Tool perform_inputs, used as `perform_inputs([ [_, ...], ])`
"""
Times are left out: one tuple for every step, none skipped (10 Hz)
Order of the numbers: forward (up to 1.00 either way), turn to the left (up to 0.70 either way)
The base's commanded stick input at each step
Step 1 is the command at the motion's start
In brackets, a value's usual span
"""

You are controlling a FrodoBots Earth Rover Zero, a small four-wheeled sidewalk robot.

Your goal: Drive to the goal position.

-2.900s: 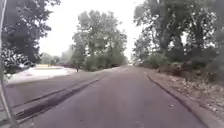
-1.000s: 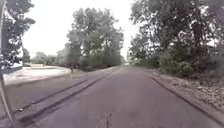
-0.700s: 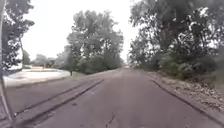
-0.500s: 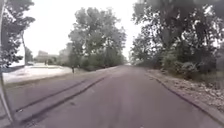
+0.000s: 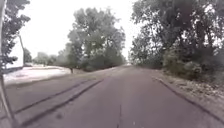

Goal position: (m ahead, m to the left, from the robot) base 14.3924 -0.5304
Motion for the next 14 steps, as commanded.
perform_inputs([
  [0.70,0.00],
  [0.70,0.00],
  [0.70,0.00],
  [0.70,0.00],
  [0.70,0.00],
  [0.70,-0.03],
  [0.70,-0.14],
  [0.70,0.00],
  [0.70,0.00],
  [0.70,0.00],
  [0.70,0.00],
  [0.70,0.00],
  [0.70,0.00],
  [0.70,0.00],
])
